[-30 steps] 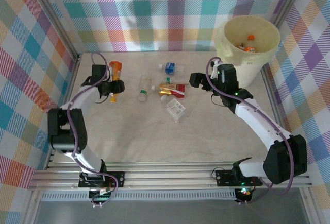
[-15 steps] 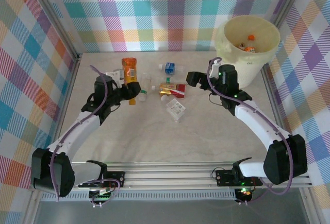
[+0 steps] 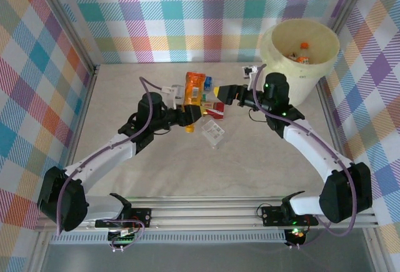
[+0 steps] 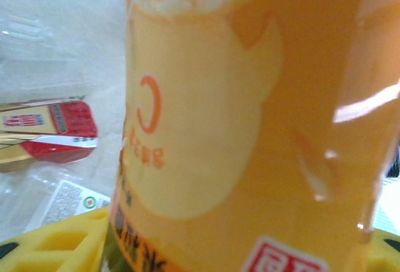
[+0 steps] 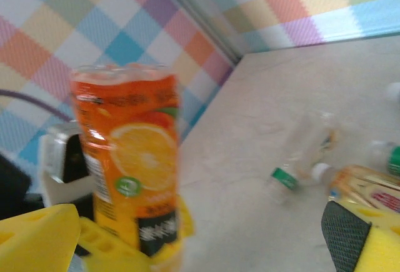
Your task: Put the plastic bottles in the bin
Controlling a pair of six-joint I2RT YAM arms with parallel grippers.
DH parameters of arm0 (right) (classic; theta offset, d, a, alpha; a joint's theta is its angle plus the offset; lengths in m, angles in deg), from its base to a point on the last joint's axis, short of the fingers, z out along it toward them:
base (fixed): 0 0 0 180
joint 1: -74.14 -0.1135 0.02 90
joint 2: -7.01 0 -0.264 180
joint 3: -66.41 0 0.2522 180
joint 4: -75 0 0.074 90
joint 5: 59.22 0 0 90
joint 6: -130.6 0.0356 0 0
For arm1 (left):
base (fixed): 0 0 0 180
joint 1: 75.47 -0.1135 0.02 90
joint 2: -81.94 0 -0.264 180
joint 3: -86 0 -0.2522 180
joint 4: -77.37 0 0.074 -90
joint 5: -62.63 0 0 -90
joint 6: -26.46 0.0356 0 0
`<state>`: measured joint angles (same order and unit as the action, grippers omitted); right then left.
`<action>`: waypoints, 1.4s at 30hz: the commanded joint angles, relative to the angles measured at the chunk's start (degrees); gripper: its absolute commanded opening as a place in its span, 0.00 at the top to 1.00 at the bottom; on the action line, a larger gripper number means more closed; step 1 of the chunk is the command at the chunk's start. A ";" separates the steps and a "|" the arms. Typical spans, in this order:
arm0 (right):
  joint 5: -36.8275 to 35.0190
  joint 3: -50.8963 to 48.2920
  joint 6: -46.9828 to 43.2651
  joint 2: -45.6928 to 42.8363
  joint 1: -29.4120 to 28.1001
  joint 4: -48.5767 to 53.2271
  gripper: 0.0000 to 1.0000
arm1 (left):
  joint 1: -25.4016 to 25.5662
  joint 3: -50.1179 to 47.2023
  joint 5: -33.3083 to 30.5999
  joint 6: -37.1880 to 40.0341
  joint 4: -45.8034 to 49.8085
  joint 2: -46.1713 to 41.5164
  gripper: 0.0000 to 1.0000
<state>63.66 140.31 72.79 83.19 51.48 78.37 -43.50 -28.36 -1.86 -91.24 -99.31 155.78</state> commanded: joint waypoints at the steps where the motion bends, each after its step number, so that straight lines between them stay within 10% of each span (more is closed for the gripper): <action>1: 6.40 3.67 0.21 2.00 -1.57 -1.91 0.00 | 2.03 3.17 3.20 -0.42 -5.22 2.24 0.54; 13: 6.95 4.91 2.97 5.57 -2.92 -6.48 0.00 | 6.24 5.41 4.98 -0.61 -9.65 6.39 0.54; 24: 5.91 5.33 2.00 5.60 -3.18 -4.18 0.40 | 6.44 6.91 5.00 -0.17 -7.68 7.81 0.52; 34: -3.30 4.56 -1.14 2.69 -3.09 -0.06 0.57 | 6.37 8.06 0.88 -0.84 -2.33 8.23 0.10; 42: -16.96 3.68 -4.73 -0.88 -2.75 5.24 0.61 | 6.35 8.07 -1.63 0.98 0.71 6.25 0.00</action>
<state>54.22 143.82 71.08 85.44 48.64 81.39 -37.64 -22.00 -1.73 -92.03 -100.27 164.33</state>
